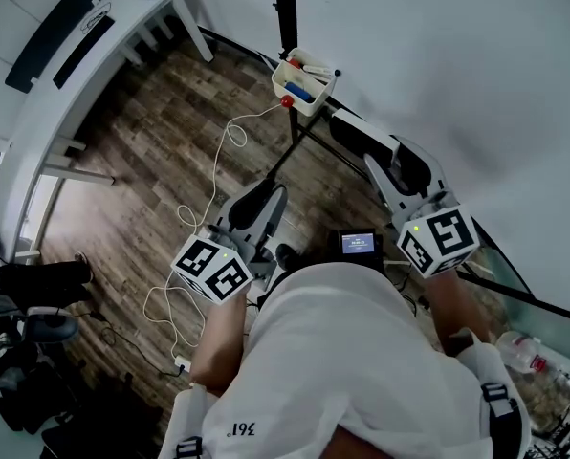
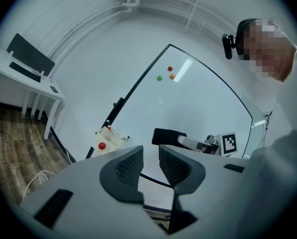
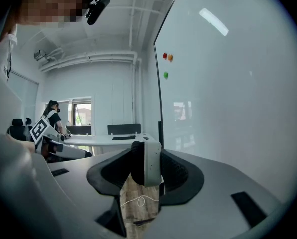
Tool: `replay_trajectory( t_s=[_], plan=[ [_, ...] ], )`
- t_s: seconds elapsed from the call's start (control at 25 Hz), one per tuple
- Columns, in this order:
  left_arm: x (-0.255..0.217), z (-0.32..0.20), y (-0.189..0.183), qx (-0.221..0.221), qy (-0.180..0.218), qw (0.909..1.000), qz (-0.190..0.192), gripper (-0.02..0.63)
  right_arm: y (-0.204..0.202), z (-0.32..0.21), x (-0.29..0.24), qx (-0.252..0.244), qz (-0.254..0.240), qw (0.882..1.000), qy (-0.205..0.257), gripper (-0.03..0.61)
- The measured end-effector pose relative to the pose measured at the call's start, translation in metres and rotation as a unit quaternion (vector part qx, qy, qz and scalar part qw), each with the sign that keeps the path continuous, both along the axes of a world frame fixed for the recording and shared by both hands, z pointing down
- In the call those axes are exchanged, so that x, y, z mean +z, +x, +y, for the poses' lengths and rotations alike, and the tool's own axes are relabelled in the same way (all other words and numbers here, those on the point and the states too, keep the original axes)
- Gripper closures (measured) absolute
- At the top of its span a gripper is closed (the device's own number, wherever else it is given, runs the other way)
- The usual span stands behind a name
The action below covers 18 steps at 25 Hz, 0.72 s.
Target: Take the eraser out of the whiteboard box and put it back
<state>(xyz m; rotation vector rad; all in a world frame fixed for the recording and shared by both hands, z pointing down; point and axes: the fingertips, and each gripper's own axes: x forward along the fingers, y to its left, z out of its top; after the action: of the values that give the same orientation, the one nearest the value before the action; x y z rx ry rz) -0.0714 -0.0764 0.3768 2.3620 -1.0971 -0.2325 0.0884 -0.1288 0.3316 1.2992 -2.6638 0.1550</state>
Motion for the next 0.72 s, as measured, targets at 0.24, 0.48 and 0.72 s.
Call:
replay_trajectory(
  t_s=[0.24, 0.48, 0.72],
  plan=[
    [0.011, 0.004, 0.000, -0.001, -0.011, 0.9999, -0.005, 0.514, 0.002, 0.005, 0.016, 0.001, -0.008, 1.000, -0.025, 0.385],
    [0.021, 0.013, -0.002, -0.009, -0.037, 0.9993, -0.002, 0.514, 0.005, 0.010, 0.027, 0.004, -0.019, 0.999, -0.051, 0.386],
    [0.033, 0.019, -0.002, -0.006, -0.048, 0.9988, 0.000, 0.513, 0.006, 0.013, 0.042, 0.004, -0.021, 0.997, -0.073, 0.387]
  ],
)
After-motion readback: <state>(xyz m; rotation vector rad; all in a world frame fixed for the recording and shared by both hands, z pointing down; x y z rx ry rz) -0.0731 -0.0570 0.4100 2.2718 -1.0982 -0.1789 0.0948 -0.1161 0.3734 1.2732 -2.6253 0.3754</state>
